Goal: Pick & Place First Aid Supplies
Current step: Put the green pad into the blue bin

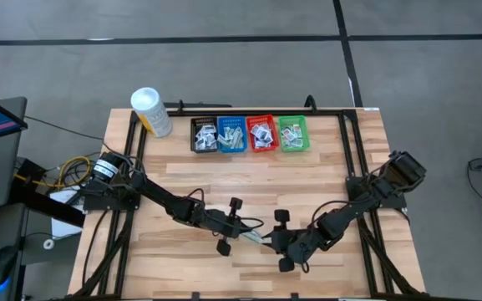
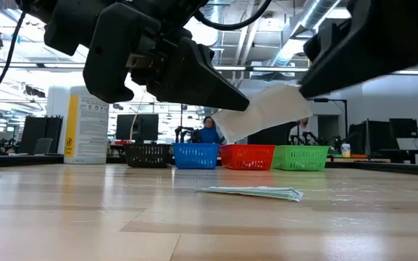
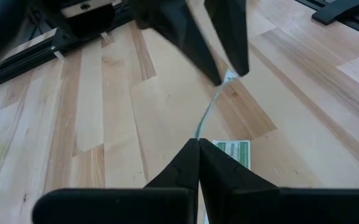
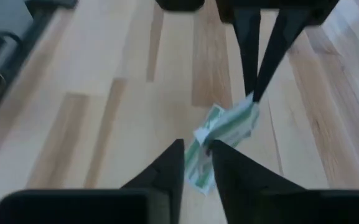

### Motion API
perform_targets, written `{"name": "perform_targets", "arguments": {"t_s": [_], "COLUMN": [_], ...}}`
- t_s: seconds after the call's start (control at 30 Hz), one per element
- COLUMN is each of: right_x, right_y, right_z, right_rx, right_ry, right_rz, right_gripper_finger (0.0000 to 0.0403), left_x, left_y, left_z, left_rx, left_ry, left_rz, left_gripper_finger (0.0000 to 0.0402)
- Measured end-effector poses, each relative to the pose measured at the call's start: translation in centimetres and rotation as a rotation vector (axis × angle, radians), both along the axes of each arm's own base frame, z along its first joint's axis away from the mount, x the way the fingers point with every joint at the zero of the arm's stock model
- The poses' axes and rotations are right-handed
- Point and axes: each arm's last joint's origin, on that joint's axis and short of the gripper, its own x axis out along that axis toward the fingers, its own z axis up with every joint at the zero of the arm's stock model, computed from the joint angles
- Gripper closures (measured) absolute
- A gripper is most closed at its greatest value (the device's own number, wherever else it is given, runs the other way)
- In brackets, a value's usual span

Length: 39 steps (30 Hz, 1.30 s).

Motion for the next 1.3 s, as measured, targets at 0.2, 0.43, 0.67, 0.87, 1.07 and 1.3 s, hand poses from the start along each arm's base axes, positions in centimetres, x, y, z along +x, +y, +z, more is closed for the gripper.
{"name": "perform_targets", "arguments": {"t_s": [0.2,0.43,0.67,0.87,1.07,1.3], "right_x": [-0.1,-0.5,-0.7,-0.6,-0.6,-0.5], "right_y": [-0.3,-1.0,-1.4,-1.3,-1.3,-1.3], "right_z": [-0.8,-1.4,-1.7,-1.6,-1.6,-1.5], "right_rx": [-0.033,-0.058,-0.041,-0.039,-0.038,-0.027], "right_ry": [0.053,0.129,0.168,0.161,0.159,0.145], "right_rz": [-0.013,-0.054,-0.104,-0.099,-0.099,-0.100], "right_gripper_finger": [0.0284,0.0250,0.0255,0.0272,0.0284,0.0284], "left_x": [0.0,0.0,0.0,0.0,0.0,0.4], "left_y": [0.0,0.0,0.0,0.5,2.2,8.4], "left_z": [0.0,0.0,0.0,0.1,0.6,2.0], "left_rx": [0.000,0.000,-0.001,0.070,0.261,0.353], "left_ry": [0.000,0.000,0.000,-0.032,-0.097,-0.121], "left_rz": [0.000,0.001,0.000,0.150,0.501,0.868], "left_gripper_finger": [0.0394,0.0394,0.0394,0.0394,0.0394,0.0394]}}
